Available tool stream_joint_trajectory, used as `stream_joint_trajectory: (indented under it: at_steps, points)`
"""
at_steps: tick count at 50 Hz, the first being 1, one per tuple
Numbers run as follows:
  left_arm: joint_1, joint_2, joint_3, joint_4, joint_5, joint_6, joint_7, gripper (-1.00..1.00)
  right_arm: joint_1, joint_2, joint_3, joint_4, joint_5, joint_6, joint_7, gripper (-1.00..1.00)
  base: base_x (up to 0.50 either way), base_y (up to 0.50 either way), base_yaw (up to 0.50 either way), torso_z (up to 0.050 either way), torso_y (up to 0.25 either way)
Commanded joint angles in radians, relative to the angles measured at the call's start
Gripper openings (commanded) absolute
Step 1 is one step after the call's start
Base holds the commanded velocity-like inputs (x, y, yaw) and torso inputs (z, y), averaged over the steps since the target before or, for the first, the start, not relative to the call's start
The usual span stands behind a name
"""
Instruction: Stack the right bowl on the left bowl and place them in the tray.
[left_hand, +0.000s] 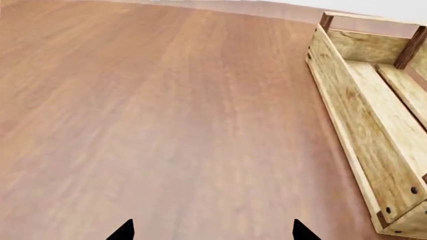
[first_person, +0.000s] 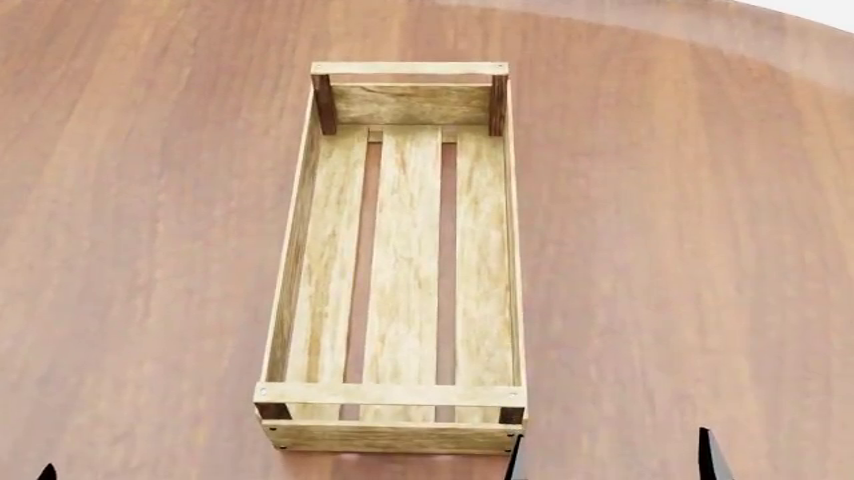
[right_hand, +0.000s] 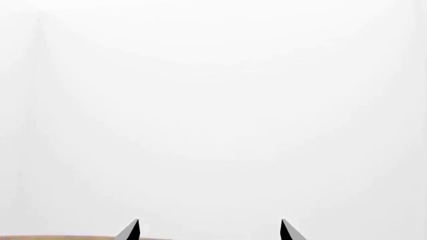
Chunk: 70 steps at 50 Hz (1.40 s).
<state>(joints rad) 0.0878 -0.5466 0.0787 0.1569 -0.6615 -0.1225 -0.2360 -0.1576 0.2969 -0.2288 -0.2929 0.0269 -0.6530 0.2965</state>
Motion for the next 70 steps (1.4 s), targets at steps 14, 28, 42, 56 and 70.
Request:
stream_joint_trajectory:
  at_steps: [14, 28, 42, 56, 70]
  points:
    - [-0.025, 0.042, 0.012, -0.103, 0.004, -0.064, 0.029, 1.00, 0.004, -0.009, 0.017, 0.004, -0.013, 0.008, -0.005, 1.00, 0.00, 0.00, 0.00, 0.000, 0.000]
    - [-0.004, 0.038, 0.015, -0.075, -0.023, -0.103, 0.010, 1.00, 0.007, -0.008, 0.010, 0.019, -0.010, 0.004, 0.001, 1.00, 0.00, 0.00, 0.00, 0.000, 0.000]
    - [0.008, 0.034, 0.008, -0.055, -0.062, -0.149, -0.019, 1.00, 0.006, -0.002, 0.008, 0.027, -0.006, -0.003, 0.006, 1.00, 0.00, 0.00, 0.00, 0.000, 0.000]
    - [0.015, 0.043, 0.017, -0.087, -0.066, -0.159, -0.019, 1.00, 0.006, 0.002, 0.005, 0.034, -0.005, -0.009, 0.013, 1.00, 0.00, 0.00, 0.00, 0.000, 0.000]
    - [0.047, 0.036, -0.002, -0.035, -0.120, -0.182, -0.031, 1.00, 0.006, 0.004, 0.000, 0.045, -0.010, -0.015, 0.019, 1.00, 0.00, 0.00, 0.00, 0.000, 0.000]
